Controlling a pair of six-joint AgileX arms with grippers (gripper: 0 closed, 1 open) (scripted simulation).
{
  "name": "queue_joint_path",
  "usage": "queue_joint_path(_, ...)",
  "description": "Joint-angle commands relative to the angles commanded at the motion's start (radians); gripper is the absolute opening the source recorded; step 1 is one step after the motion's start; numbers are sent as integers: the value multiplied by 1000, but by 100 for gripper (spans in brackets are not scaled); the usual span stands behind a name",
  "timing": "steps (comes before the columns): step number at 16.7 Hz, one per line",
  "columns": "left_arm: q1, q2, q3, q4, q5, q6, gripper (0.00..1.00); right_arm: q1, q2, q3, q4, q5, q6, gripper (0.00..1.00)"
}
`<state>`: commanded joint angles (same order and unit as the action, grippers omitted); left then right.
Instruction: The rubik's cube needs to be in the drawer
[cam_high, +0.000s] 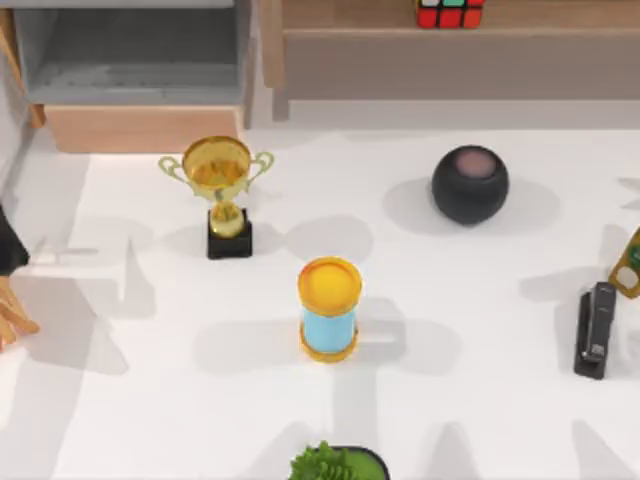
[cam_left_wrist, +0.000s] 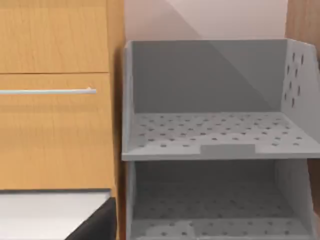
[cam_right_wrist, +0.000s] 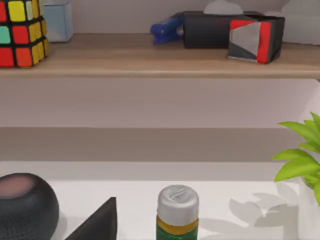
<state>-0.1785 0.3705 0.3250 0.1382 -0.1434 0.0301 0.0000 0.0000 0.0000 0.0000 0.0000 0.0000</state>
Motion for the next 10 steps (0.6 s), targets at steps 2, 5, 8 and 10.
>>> queue_joint_path(2, -77, 194, 164, 72, -68, 7, 100, 0, 0, 0, 0, 0, 0, 100)
queue_joint_path(5, -202, 551, 440, 192, -183, 15, 100, 0, 0, 0, 0, 0, 0, 100)
queue_joint_path(8, -331, 940, 721, 308, -301, 22, 100, 0, 0, 0, 0, 0, 0, 100)
queue_joint_path(10, -415, 1195, 897, 376, -374, 23, 100, 0, 0, 0, 0, 0, 0, 100)
